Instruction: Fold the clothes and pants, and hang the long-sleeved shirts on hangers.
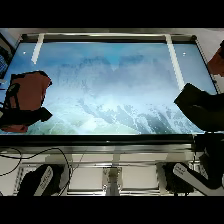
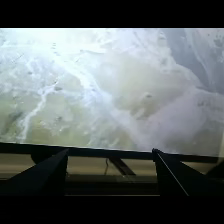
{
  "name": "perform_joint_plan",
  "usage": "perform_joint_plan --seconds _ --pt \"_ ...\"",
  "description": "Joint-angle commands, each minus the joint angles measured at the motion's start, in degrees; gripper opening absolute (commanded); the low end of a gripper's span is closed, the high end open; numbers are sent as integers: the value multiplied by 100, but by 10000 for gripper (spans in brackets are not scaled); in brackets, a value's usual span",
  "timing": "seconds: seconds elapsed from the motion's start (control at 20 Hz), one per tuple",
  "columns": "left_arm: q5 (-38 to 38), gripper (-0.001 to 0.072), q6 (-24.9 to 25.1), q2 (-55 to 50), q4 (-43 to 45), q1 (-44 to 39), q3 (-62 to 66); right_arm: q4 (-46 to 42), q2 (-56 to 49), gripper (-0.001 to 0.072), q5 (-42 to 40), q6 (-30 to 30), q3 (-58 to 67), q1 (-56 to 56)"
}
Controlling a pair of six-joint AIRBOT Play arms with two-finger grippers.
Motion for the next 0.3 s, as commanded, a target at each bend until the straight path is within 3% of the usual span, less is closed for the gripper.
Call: perform_joint_plan --seconds 0.0,0.25 --pt "4 602 2 2 0 0 -2 -107 813 16 -363 -76 -1141 1631" --pt "4 602 2 2 0 0 -2 -256 1012 16 -1010 234 -2371 3668"
